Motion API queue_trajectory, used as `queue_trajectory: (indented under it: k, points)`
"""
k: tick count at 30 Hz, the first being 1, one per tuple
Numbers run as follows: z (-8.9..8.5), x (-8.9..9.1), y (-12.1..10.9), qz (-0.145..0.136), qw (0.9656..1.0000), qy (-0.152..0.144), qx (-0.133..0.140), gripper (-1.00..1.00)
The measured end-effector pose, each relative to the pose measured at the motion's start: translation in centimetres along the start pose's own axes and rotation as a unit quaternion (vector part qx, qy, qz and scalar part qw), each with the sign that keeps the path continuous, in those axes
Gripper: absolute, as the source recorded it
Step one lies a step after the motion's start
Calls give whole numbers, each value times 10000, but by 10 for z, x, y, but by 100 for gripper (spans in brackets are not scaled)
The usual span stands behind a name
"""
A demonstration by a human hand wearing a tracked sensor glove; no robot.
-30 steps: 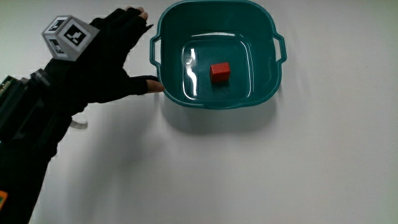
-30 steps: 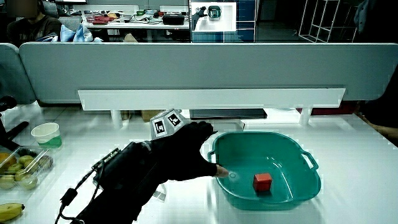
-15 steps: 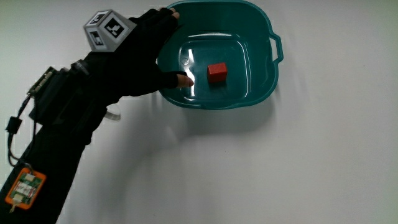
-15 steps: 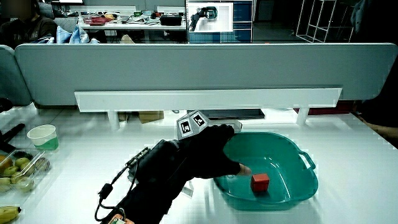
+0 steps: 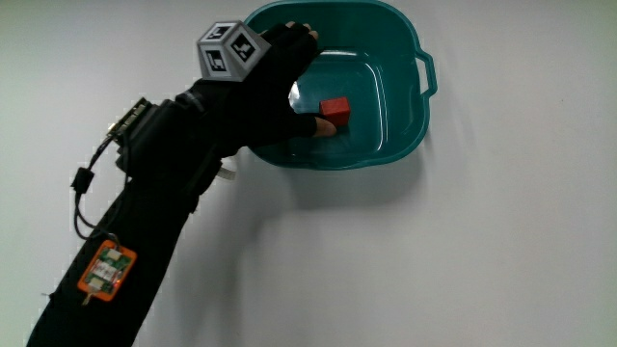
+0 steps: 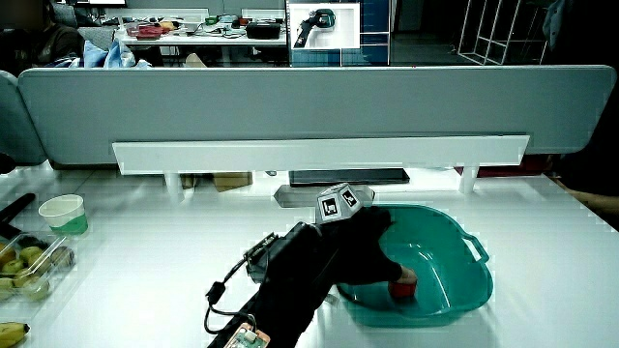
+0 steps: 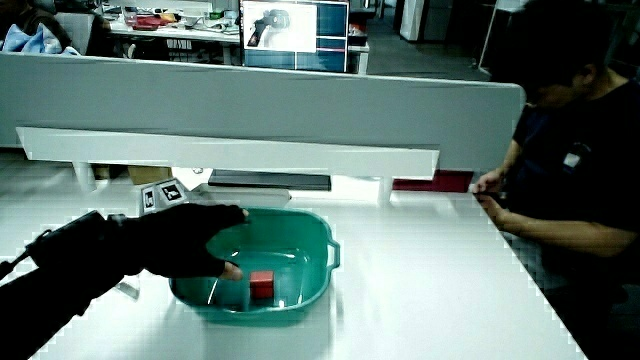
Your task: Pick red block
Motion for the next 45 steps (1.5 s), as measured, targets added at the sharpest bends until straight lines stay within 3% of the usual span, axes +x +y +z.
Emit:
queue_trajectory:
  k: [5,30,45]
  points:
    - [-9,7,8,126,9996,256,-48,0]
    - [-46,1,41,700,9944,664,-431,0]
    - [-47,-5,40,609,9968,509,-118,33]
